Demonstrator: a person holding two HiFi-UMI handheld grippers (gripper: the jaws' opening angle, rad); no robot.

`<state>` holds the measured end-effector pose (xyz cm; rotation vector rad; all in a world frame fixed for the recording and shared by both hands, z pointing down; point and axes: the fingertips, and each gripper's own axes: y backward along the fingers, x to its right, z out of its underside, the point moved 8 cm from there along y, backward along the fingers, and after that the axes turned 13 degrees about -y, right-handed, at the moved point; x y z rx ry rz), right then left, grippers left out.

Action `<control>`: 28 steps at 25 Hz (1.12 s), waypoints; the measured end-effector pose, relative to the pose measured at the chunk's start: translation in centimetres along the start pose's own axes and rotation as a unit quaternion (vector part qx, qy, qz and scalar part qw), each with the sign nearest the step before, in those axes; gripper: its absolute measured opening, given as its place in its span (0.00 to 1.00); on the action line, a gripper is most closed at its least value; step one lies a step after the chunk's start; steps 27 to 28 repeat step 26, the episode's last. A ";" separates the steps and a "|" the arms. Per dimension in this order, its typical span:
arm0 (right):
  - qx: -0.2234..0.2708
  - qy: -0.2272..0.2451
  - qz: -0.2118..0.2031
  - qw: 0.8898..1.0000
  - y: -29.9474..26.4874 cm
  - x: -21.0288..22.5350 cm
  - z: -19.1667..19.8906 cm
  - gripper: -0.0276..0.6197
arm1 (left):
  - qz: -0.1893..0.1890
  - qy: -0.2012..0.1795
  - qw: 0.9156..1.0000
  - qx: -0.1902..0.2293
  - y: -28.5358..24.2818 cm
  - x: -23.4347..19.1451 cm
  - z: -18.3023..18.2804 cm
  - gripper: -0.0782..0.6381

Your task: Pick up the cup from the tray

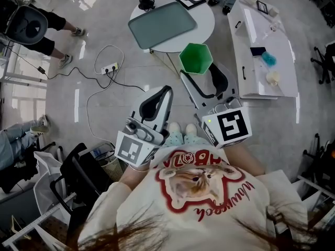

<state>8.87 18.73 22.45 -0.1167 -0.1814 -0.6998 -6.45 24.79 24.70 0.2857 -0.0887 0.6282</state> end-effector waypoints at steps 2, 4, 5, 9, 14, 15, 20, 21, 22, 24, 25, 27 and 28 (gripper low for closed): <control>0.000 -0.001 0.004 1.000 0.1 0.2 0.0 0.44 | 0.000 0.001 1.000 -0.001 -0.1 0.0 0.1 0.13; -0.001 -0.003 0.006 1.000 0.1 0.3 0.1 0.44 | -0.001 0.002 1.000 -0.001 -0.2 0.0 0.0 0.13; -0.001 -0.005 0.006 1.000 0.1 0.3 0.2 0.44 | -0.001 0.003 1.000 -0.001 -0.2 0.0 0.0 0.13; 0.000 -0.007 0.006 1.000 0.2 0.4 0.2 0.44 | -0.002 0.008 1.000 -0.002 -0.3 0.3 -0.2 0.13; 0.002 -0.009 0.005 1.000 0.0 0.5 0.0 0.44 | -0.002 0.001 1.000 -0.003 -0.4 0.1 -0.1 0.13; 0.002 -0.009 0.005 1.000 0.0 0.5 0.0 0.44 | -0.002 0.001 1.000 -0.002 -0.4 0.1 -0.1 0.13; 0.001 -0.008 0.003 1.000 0.2 0.6 0.2 0.44 | -0.001 0.002 1.000 -0.003 -0.5 0.4 0.0 0.13; 0.001 -0.008 0.003 1.000 0.2 0.6 0.2 0.44 | -0.001 0.002 1.000 -0.003 -0.5 0.5 -0.1 0.13; 0.001 -0.008 0.003 1.000 0.2 0.7 0.2 0.44 | 0.000 0.002 1.000 -0.003 -0.6 0.5 -0.1 0.13; 0.002 -0.010 0.003 1.000 0.3 0.6 0.2 0.44 | 0.000 0.002 1.000 -0.002 -0.5 0.6 -0.2 0.13; 0.003 -0.011 0.003 1.000 0.4 0.6 0.2 0.44 | -0.001 0.003 1.000 -0.001 -0.5 0.6 -0.2 0.13; 0.004 -0.012 0.003 1.000 0.5 0.5 0.2 0.44 | -0.001 0.004 1.000 0.000 -0.5 0.6 -0.3 0.13; 0.004 -0.012 0.003 1.000 0.5 0.5 0.2 0.44 | -0.001 0.004 1.000 0.000 -0.5 0.6 -0.3 0.13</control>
